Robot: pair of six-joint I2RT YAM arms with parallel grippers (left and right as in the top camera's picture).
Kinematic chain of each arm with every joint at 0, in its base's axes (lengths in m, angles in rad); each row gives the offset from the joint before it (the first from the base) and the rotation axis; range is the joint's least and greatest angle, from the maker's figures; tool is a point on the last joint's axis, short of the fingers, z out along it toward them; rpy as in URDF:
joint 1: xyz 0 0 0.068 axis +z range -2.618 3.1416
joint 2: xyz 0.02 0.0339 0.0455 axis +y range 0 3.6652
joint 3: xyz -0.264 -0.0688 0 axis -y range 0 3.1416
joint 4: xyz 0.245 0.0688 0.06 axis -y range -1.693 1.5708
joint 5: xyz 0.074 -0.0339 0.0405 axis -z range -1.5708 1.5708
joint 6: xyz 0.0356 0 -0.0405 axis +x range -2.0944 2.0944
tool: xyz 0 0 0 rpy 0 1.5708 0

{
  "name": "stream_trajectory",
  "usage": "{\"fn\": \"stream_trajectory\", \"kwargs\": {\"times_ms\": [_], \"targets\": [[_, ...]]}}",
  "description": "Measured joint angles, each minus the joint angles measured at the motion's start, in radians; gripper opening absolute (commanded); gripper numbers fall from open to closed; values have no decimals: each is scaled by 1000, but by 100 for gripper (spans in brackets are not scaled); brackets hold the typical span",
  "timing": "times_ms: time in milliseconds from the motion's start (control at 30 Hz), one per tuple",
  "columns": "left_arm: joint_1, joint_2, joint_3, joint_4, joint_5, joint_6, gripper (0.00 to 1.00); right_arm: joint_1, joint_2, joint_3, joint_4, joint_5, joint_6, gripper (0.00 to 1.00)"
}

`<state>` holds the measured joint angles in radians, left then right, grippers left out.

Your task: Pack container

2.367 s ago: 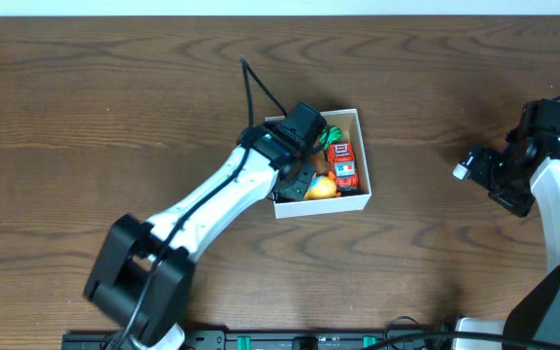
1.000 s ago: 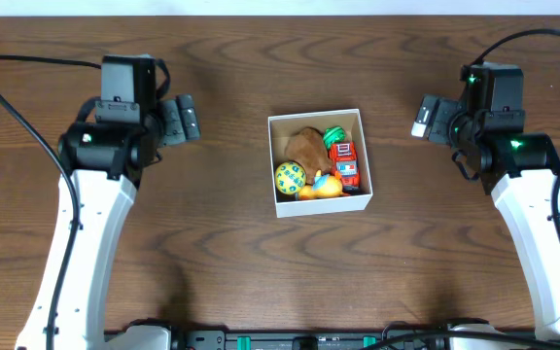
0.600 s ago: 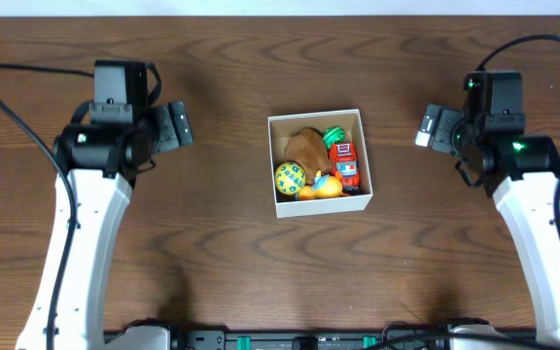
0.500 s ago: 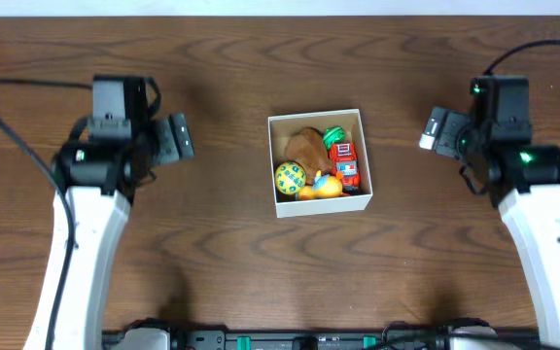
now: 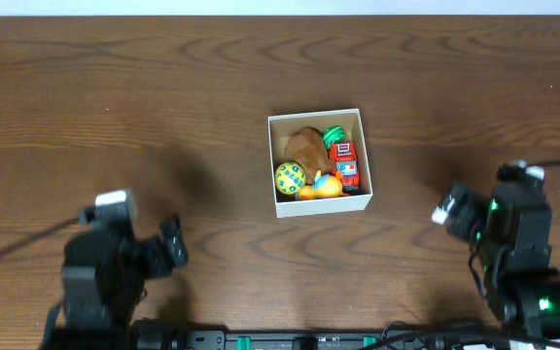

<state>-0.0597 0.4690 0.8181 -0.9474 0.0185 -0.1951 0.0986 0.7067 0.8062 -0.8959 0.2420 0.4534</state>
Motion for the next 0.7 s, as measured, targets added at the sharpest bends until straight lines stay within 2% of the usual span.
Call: {"fn": "stream_trajectory", "kwargs": {"times_ms": [100,233,700], "targets": [[0,-137,-5,-34,5,-13,98,0,-82,-83,-21,8,21,99],[0,-229,-5,-36,6,-18,98,0,-138,-154,-18,19,40,99],[0,-222,-6,-23,8,-18,98,0,-142,-161,-15,24,55,99]]}}
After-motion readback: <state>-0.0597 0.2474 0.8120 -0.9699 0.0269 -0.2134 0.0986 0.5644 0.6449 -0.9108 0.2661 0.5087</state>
